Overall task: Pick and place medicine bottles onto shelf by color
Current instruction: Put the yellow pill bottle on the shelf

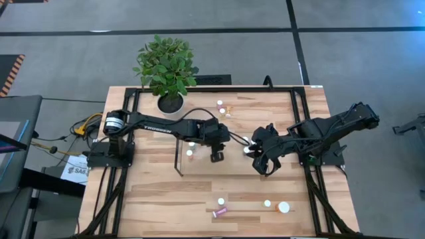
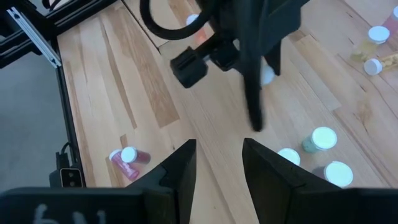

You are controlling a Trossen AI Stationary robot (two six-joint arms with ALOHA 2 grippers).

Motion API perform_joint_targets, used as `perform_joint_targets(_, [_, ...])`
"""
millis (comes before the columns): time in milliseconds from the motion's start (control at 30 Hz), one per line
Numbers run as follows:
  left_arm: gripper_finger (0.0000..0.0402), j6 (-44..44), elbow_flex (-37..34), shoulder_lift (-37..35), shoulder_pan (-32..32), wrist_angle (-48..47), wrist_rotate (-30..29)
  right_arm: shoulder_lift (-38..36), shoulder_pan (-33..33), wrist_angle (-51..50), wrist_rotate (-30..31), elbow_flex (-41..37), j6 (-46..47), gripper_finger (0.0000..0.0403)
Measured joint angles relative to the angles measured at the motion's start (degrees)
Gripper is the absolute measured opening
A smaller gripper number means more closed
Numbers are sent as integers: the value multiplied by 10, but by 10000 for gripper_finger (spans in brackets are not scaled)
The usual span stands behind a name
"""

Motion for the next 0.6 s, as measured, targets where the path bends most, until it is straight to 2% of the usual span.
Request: perform_joint_targets(600, [103,-56,0,2,18,62,-25,0,0,0,0,0,0,154])
